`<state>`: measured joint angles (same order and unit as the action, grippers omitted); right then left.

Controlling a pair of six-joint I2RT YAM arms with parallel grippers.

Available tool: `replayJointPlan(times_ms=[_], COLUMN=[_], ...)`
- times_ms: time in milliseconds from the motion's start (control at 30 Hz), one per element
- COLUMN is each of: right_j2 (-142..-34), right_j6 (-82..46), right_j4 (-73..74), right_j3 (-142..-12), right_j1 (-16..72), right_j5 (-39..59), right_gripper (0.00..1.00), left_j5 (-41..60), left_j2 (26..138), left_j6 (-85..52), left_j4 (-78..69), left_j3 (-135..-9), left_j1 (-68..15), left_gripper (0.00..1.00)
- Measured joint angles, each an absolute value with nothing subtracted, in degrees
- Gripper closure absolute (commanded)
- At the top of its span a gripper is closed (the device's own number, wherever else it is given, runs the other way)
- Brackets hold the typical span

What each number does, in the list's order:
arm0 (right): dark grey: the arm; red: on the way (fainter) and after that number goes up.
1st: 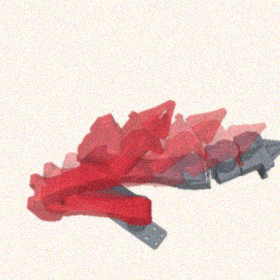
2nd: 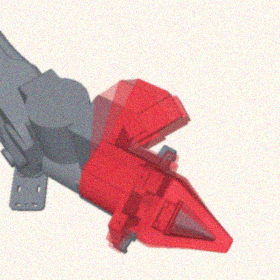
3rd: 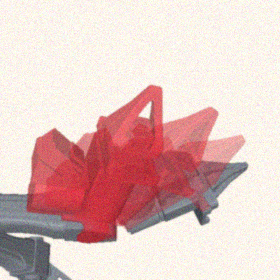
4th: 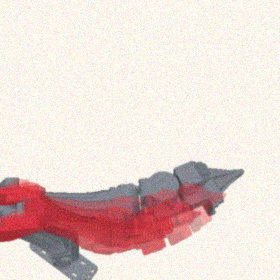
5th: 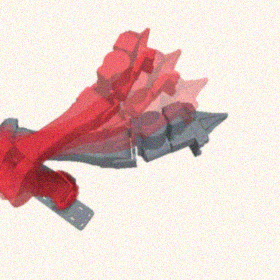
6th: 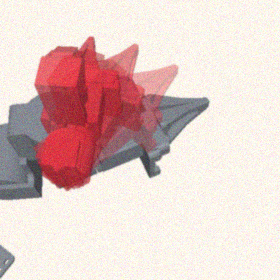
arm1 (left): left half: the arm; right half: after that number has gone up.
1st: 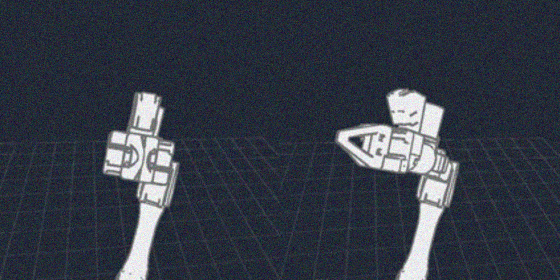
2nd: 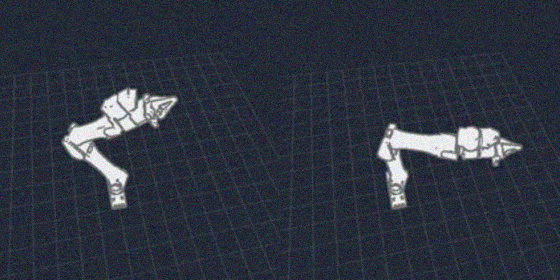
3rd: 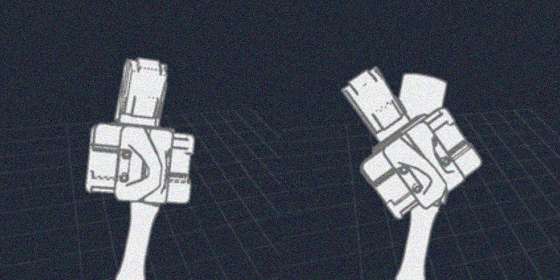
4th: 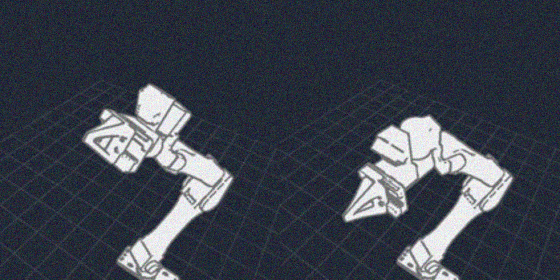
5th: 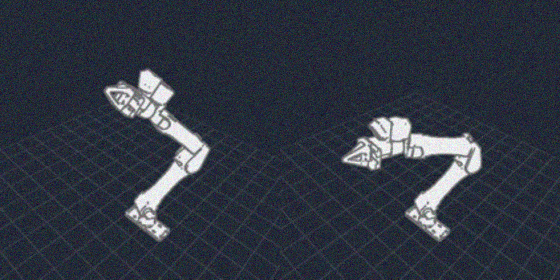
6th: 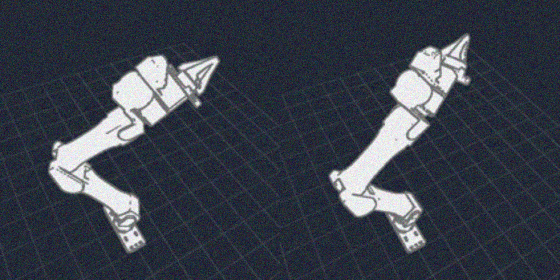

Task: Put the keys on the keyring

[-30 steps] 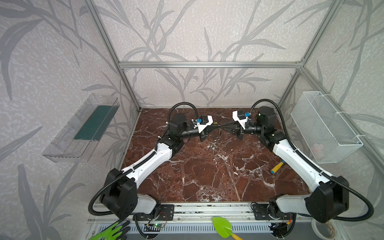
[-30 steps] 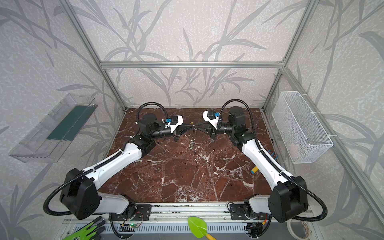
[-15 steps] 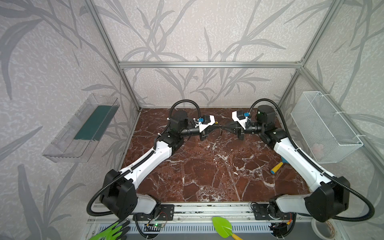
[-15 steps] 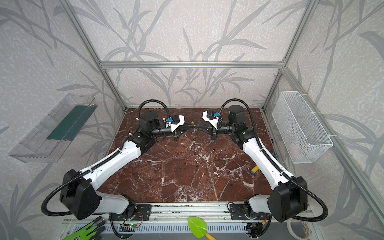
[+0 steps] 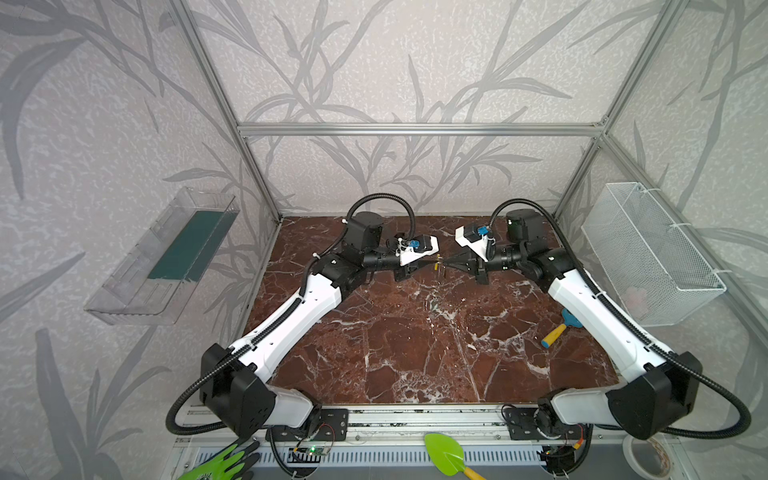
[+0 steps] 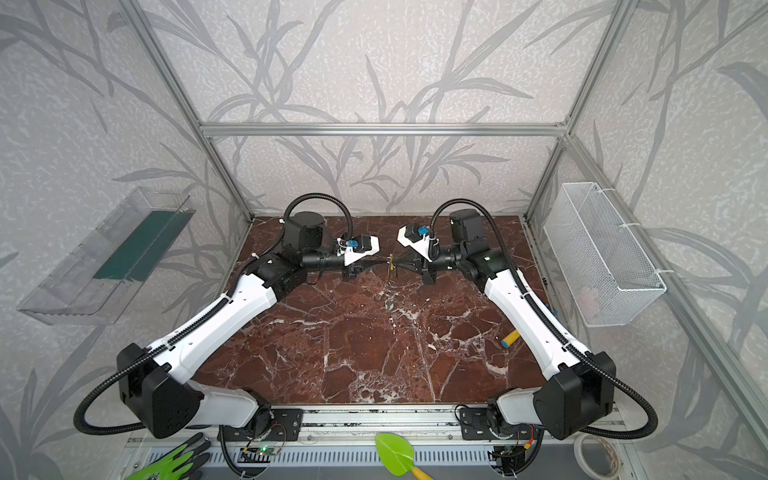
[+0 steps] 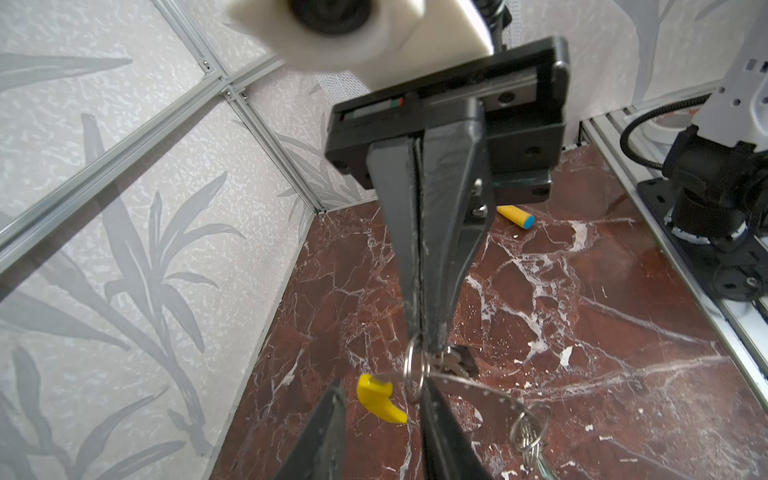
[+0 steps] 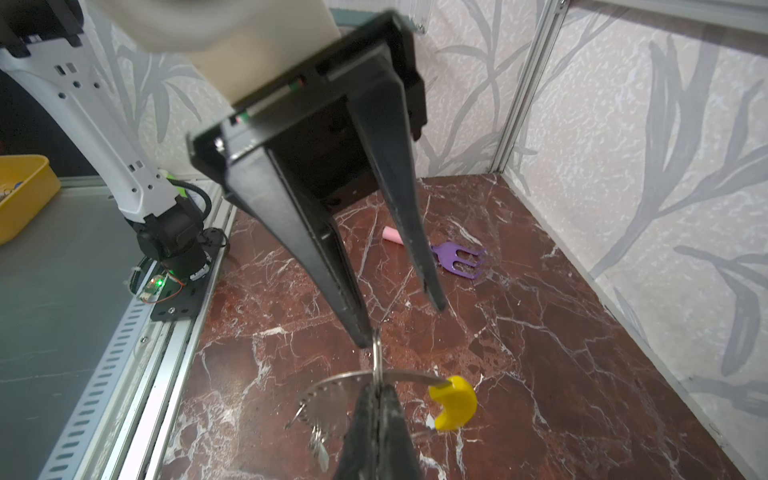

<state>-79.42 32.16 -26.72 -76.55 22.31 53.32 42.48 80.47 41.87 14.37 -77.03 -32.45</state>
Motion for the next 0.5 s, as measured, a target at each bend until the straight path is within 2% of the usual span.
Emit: replayJointPlan(times_ms=[500], right_j2=[-81.67], right_j6=[34.68], right_j4=[-38.02], right_j3=[-79.96], right_j1=[24.60], right_j5=[46.46], right_gripper=[1.00], left_j5=[35.99], left_j2=[85.27], left_j6=[51.44], left_j4=[32.25], left_j3=[-85.03], left_j1=[-35.64], left_gripper=[0.70])
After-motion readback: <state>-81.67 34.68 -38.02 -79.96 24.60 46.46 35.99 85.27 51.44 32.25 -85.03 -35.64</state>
